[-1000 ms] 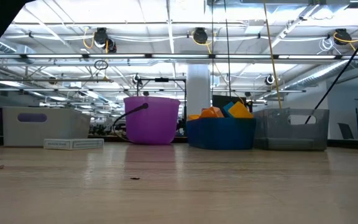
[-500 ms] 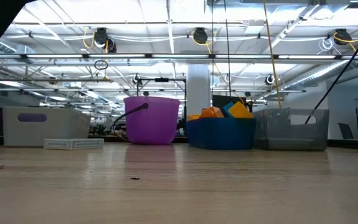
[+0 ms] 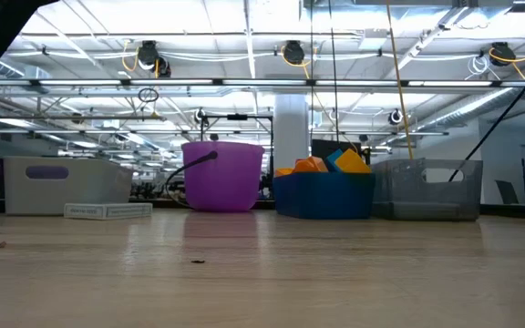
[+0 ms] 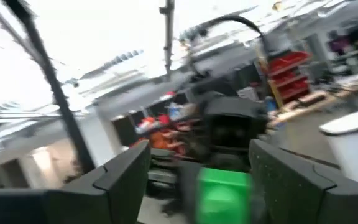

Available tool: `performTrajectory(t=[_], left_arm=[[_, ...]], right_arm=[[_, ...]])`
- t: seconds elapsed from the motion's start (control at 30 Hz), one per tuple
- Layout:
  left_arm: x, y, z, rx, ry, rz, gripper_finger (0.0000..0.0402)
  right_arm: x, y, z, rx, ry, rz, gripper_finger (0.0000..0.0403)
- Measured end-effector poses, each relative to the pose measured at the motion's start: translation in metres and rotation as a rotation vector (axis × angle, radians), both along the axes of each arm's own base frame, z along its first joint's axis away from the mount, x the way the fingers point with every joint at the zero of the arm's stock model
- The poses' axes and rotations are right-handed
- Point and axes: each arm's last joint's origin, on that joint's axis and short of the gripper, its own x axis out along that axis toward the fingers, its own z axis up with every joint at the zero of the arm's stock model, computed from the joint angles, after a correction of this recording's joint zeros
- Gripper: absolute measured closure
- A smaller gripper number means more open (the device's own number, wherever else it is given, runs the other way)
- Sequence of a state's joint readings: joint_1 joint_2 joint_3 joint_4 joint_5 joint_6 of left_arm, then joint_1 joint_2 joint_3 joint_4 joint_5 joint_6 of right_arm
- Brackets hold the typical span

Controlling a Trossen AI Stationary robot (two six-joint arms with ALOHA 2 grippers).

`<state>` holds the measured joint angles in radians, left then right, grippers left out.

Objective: Pick & Place Toys
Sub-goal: Put the green game piece into the blue bin

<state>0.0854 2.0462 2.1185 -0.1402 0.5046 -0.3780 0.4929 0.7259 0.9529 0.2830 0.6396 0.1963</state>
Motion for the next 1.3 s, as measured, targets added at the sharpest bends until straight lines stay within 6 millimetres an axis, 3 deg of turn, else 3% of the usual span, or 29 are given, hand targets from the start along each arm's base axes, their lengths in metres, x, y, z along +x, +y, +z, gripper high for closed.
performTrajectory(t=[0.13,0.27,0.6,0.87,1.13,1.3], left_arm=[[-0.007,0.02,-0.011,0.052,0.144,0.106,0.025],[-0.017,0.044,-0.033,0.159,0.372,0.277,0.0249],[-0.027,0.086,-0.091,0.296,0.74,0.409,0.0247],[-0.02,0.085,-0.135,0.306,0.85,0.38,0.0246],[-0.008,0.078,-0.166,0.317,0.914,0.346,0.0246],[-0.005,0.08,-0.175,0.328,0.927,0.339,0.0245]], right_arm=[[-0.005,0.004,0.002,-0.04,-0.034,0.135,0.0131],[0.005,0.019,-0.01,-0.104,0.076,0.206,0.014],[0.051,0.058,-0.088,-0.177,0.67,0.319,0.0152],[0.068,0.077,-0.137,-0.083,1.031,0.425,0.0153],[0.078,0.097,-0.159,-0.128,1.099,0.454,0.0156],[0.081,0.113,-0.169,-0.152,1.111,0.483,0.0156]])
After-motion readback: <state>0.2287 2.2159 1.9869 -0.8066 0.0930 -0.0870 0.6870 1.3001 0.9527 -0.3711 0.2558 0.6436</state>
